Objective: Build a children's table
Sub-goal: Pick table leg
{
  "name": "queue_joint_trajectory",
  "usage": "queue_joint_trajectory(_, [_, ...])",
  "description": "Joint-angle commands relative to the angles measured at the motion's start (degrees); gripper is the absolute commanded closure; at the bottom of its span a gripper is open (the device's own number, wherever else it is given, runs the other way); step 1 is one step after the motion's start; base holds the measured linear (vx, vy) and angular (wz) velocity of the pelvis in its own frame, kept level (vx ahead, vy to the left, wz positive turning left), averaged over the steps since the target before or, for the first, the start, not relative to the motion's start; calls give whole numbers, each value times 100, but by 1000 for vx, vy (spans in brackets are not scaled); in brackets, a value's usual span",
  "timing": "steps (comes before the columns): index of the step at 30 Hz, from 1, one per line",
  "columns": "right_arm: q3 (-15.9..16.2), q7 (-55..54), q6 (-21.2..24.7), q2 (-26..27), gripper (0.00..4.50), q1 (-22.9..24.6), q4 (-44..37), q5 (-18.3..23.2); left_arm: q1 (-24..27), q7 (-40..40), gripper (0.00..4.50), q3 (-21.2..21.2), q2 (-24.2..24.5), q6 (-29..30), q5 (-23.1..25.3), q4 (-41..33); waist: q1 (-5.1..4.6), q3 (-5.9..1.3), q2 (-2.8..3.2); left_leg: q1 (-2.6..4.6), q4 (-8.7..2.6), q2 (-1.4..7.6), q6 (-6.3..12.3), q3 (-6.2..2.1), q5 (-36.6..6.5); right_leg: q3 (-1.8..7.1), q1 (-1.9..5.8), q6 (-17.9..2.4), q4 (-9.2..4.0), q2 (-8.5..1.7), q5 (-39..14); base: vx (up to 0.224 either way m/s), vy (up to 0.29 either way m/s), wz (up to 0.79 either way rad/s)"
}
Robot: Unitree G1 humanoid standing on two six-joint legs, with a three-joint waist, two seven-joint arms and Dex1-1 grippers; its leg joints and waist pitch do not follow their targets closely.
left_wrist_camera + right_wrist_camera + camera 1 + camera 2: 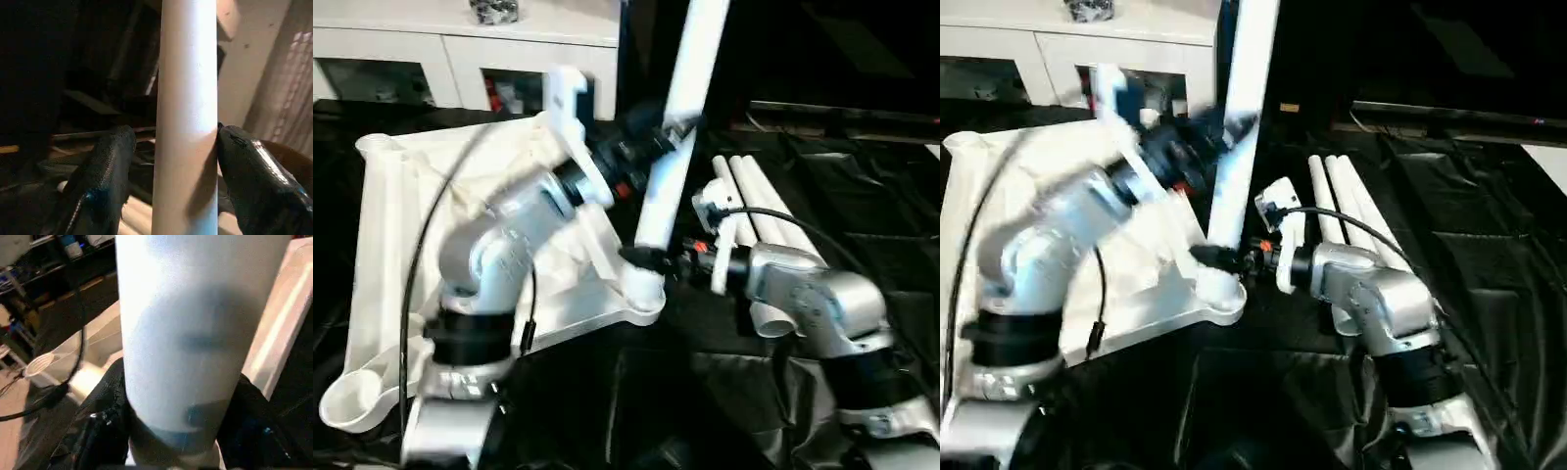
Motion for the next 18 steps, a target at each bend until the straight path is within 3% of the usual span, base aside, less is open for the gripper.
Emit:
queue_joint_trajectory(1, [-262, -193, -253, -7, 261, -104, 34, -90, -61, 87, 150, 14, 139, -116, 249, 111, 5, -430, 78, 125, -381, 323, -215, -158, -658, 267, 275, -1116, -342, -544, 154, 0, 0, 0])
queue_joint_trajectory(4, [-325, -573, -543, 130, 261, -150, 242, -310, 74, -153, 150, 50, 494, -268, 372, 130, 8, -445, 96, 136, -376, 315, -237, -154, -614, 262, 254, -1053, -331, -545, 157, 0, 0, 0])
queue_joint_trajectory(5, [-330, -651, -632, 149, 261, -143, 281, -378, 134, -195, 150, 68, 573, -282, 383, 110, -12, -439, 21, 122, -390, 312, -250, -146, -579, 257, 275, -1056, -328, -535, 198, 0, 0, 0])
queue_joint_trajectory(7, [-417, -860, -982, 187, 262, -67, 282, -550, 457, -260, 150, -69, 978, -380, 686, -98, -4, -436, -19, 114, -398, 332, -222, -150, -507, 257, 273, -1057, -304, -563, 204, 0, 0, 0])
queue_joint_trajectory(10, [-496, -990, -890, 137, 262, 10, 238, -573, 778, -422, 150, -230, 1234, -481, 867, -262, -8, -427, 13, 140, -400, 329, -140, -129, -505, 268, 236, -986, -312, -558, 21, 0, 0, 0])
queue_joint_trajectory(11, [-490, -1014, -1002, 120, 262, 90, 214, -663, 988, -505, 150, -321, 1348, -570, 976, -359, -3, -423, 50, 153, -401, 333, -163, -121, -559, 269, 209, -984, -326, -546, -73, 0, 0, 0])
queue_joint_trajectory(14, [-546, -1035, -988, 60, 262, 200, 79, -657, 1162, -531, 150, -424, 1397, -476, 965, -571, 35, -407, 69, 169, -425, 352, -242, -123, -782, 274, 187, -963, -348, -549, -223, 0, 0, 0])
queue_joint_trajectory(15, [-553, -1057, -858, 60, 262, 227, 43, -618, 1230, -543, 150, -466, 1418, -388, 912, -673, 46, -404, 53, 174, -432, 345, -262, -119, -855, 274, 187, -974, -347, -542, -272, 0, 0, 0])
queue_joint_trajectory(16, [-669, -996, -749, 54, 262, 261, 72, -462, 1560, -946, 150, -804, 1644, -534, 1002, -697, 51, -404, 28, 171, -433, 343, -242, -119, -850, 276, 197, -976, -356, -551, -290, 0, 0, 0])
queue_joint_trajectory(17, [-699, -944, -765, 46, 262, 270, 119, -423, 1669, -1094, 150, -968, 1725, -674, 1104, -672, 53, -377, -25, 138, -459, 338, -190, -116, -864, 283, 207, -916, -368, -561, -500, 0, 0, 0])
queue_joint_trajectory(18, [-674, -918, -809, 43, 262, 291, 128, -442, 1750, -1170, 150, -1065, 1785, -715, 1152, -687, 62, -382, -1, 152, -456, 341, -184, -120, -899, 286, 191, -882, -381, -571, -624, 0, 0, 0])
